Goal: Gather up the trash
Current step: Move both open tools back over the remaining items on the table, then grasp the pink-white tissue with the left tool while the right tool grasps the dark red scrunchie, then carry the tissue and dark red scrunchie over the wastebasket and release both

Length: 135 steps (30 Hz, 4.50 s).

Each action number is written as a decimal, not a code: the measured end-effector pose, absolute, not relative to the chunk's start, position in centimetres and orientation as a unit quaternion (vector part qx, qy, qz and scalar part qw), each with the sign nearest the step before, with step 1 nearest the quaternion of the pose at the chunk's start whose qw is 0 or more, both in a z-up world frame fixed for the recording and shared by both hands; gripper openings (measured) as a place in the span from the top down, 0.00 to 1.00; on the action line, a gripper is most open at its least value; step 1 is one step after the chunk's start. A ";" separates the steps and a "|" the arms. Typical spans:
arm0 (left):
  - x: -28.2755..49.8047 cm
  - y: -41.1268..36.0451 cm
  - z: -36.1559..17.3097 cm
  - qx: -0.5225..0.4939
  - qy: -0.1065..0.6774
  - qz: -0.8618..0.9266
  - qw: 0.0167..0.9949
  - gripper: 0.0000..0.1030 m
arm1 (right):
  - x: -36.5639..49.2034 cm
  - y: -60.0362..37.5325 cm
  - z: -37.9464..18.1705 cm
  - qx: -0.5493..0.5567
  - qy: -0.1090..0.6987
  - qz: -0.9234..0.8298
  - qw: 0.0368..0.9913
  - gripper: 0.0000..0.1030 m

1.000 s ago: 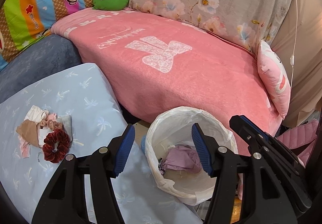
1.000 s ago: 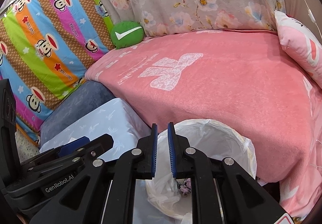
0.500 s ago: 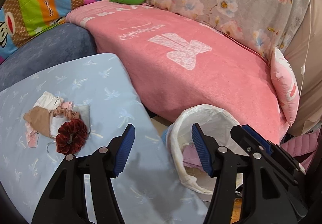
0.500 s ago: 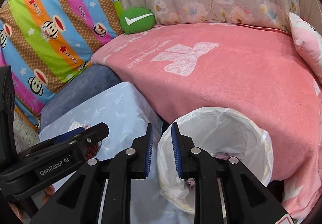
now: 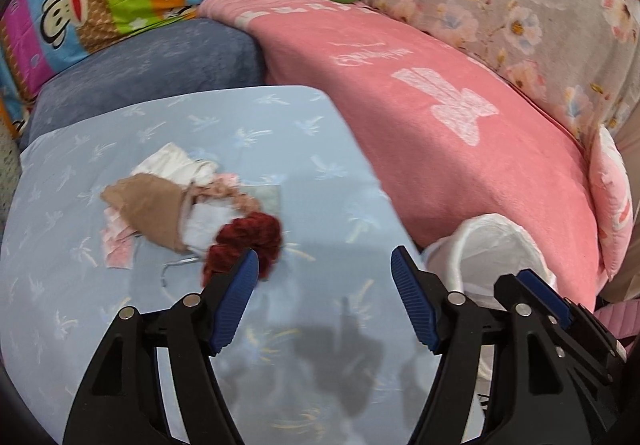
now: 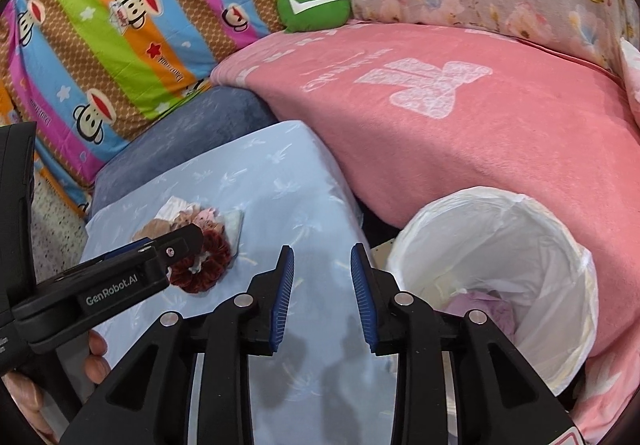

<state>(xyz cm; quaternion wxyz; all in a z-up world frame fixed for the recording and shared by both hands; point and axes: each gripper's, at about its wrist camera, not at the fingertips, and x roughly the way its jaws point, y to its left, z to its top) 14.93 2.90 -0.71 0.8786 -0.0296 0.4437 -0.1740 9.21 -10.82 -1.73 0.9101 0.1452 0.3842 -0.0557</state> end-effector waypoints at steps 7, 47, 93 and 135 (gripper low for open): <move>16.1 7.4 -2.5 -0.041 0.456 -0.133 0.879 0.36 | 11.0 -7.1 -3.2 0.128 0.406 -0.031 0.905 0.65; 22.7 19.2 -9.9 -0.098 0.508 -0.079 0.852 0.74 | 21.5 4.8 -11.1 0.113 0.485 0.037 0.866 0.70; 12.0 -0.7 5.9 -0.003 0.361 -0.281 0.889 0.89 | 5.9 -14.4 4.9 0.192 0.298 -0.056 0.933 0.83; 7.8 -12.3 5.4 0.062 0.369 -0.352 0.858 0.44 | -0.9 -25.7 2.9 0.258 0.266 -0.158 0.915 0.76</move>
